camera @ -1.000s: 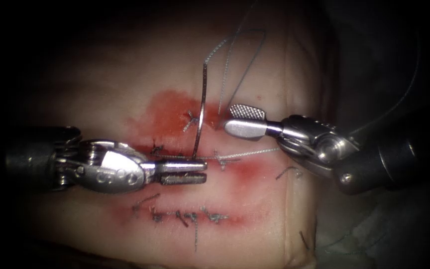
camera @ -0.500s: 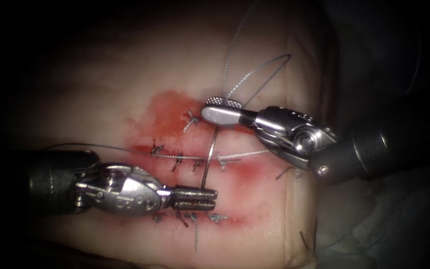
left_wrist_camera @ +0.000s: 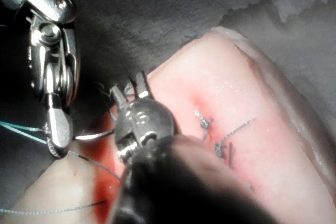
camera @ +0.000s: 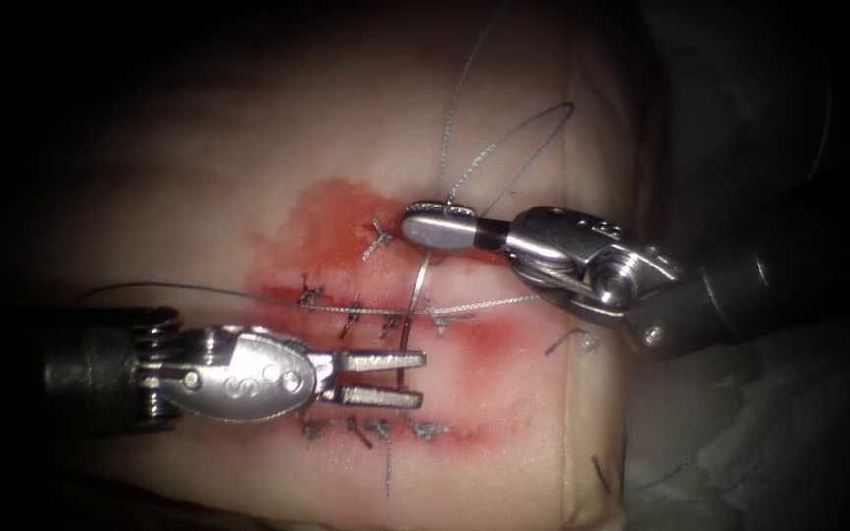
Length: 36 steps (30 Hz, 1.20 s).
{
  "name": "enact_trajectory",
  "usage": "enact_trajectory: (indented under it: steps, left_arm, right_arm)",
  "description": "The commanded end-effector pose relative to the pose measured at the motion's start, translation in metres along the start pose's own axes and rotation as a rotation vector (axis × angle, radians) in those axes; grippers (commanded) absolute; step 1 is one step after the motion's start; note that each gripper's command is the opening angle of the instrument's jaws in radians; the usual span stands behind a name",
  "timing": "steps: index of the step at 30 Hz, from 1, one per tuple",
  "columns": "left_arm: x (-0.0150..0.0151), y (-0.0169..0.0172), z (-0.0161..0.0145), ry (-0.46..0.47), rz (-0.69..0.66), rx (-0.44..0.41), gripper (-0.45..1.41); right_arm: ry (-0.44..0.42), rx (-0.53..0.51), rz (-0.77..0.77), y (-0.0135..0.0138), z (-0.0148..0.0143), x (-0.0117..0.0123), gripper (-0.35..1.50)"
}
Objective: Wound Closure
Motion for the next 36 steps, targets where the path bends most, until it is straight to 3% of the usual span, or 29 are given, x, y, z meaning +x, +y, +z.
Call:
enact_trajectory:
  steps: [1, 2, 3, 7, 9, 11, 12, 13, 14, 16, 19, 24, 29, 33, 36]
  left_arm:
    - [-0.0009, 0.0012, 0.0004, -0.005, -0.061, -0.004, 0.57]
    - [-0.0026, 0.0025, -0.0004, -0.011, -0.174, -0.002, 0.76]
    - [-0.0032, 0.0031, -0.0008, -0.014, -0.216, -0.004, 0.81]
    - [-0.0032, 0.0053, -0.0029, -0.02, -0.237, 0.033, 1.03]
    - [-0.0015, 0.006, -0.0036, -0.018, -0.269, 0.045, 0.61]
    - [0.0009, 0.0071, -0.0042, -0.011, -0.414, 0.025, 0.32]
    - [0.0034, 0.0081, -0.0047, -0.002, -0.515, 0.002, 0.05]
    - [0.0052, 0.0089, -0.005, 0.006, -0.508, -0.002, -0.33]
    - [0.0065, 0.0095, -0.0051, 0.023, -0.496, -0.004, -0.45]
    - [0.0096, 0.011, -0.0051, 0.087, -0.463, -0.007, -0.45]
    - [0.015, 0.0138, -0.0039, 0.201, -0.416, 0.063, -0.45]
    - [0.0202, 0.0162, -0.0009, 0.255, -0.414, 0.194, -0.45]
    - [0.0208, 0.0161, 0.0025, 0.296, -0.426, 0.311, -0.45]
    - [0.0196, 0.0158, 0.0037, 0.301, -0.429, 0.366, -0.45]
    - [0.0184, 0.0163, 0.0036, 0.294, -0.433, 0.363, -0.45]
  right_arm:
    - [-0.017, 0.038, -0.042, -0.0013, 0.0007, 0.0003, -0.35]
    - [-0.019, 0.061, -0.147, -0.0025, 0.0005, -0.0001, -0.35]
    - [-0.018, 0.066, -0.192, -0.003, 0.0004, -0.0004, -0.35]
    - [-0.07, 0.042, -0.442, -0.0057, -0.0007, -0.0035, -0.35]
    - [-0.102, 0.032, -0.51, -0.0065, -0.001, -0.0049, -0.35]
    - [-0.112, 0.034, -0.54, -0.0068, -0.0012, -0.0056, -0.35]
    - [-0.109, 0.039, -0.596, -0.0069, -0.0014, -0.006, -0.35]
    - [-0.108, 0.043, -0.625, -0.0068, -0.0013, -0.0061, -0.35]
    - [-0.106, 0.042, -0.648, -0.0067, -0.0012, -0.0061, -0.35]
    - [-0.111, 0.044, -0.683, -0.0065, -0.0007, -0.0062, -0.35]
    - [-0.125, 0.015, -0.756, -0.0062, 0.0005, -0.0063, -0.35]
    - [-0.128, 0.004, -0.869, -0.0061, 0.0013, -0.0064, -0.35]
    - [-0.125, 0.006, -1.012, -0.0058, 0.0013, -0.0069, -0.35]
    - [-0.124, 0.009, -1.054, -0.0059, 0.0012, -0.0069, -0.35]
    - [-0.124, 0.01, -1.072, -0.0059, 0.0011, -0.0068, -0.35]
